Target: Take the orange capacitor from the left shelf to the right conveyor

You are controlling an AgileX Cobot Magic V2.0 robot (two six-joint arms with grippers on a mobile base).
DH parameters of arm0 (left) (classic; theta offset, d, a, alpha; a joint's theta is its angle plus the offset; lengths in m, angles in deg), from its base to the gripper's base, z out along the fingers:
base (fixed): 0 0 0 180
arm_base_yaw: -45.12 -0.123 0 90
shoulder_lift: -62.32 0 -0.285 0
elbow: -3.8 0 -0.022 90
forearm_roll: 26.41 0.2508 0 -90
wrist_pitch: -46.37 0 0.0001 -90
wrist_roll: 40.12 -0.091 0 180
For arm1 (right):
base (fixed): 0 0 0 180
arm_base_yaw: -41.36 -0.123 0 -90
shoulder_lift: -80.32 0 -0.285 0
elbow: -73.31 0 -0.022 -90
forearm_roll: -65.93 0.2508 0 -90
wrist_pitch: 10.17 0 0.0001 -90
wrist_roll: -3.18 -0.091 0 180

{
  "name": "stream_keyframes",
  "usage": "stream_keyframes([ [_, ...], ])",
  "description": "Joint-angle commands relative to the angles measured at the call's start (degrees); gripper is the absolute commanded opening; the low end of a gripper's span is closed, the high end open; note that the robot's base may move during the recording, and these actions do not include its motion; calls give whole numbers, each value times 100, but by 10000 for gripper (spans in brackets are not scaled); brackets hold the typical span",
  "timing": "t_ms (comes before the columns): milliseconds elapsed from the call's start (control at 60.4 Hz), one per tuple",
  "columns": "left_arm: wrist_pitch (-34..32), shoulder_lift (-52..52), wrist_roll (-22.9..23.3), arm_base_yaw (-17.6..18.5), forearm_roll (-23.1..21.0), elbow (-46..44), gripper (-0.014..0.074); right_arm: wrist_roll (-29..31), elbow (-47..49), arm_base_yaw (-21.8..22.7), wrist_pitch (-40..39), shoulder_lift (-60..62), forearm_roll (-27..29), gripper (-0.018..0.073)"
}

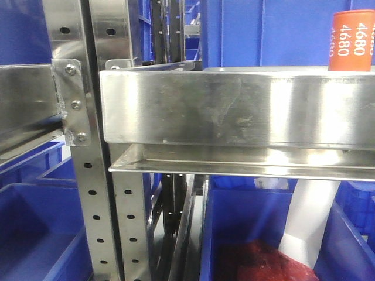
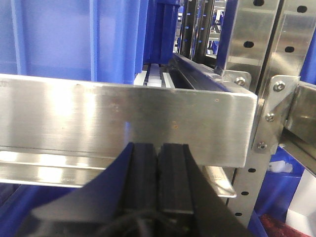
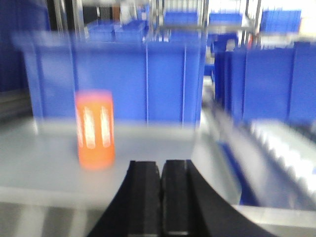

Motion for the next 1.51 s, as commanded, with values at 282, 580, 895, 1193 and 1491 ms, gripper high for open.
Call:
stream_keyframes([
  [282, -512, -112, 8, 17, 0, -30, -105, -12, 1728, -772, -196, -2419, 6, 353],
  [580, -512, -112, 8, 17, 0, -30, -105, -12, 1976, -1250, -748, -4306, 6, 608],
  [895, -512, -112, 8, 17, 0, -30, -105, -152, 2143, -1250, -2061, -5598, 11, 608],
  [1193, -512, -112, 8, 17, 0, -30, -105, -219, 2155, -1226, -2909, -6482, 11, 608],
  [1491, -512, -112, 8, 17, 0, -30, -105, -219, 2155, -1173, -3828, -7266, 11, 565],
])
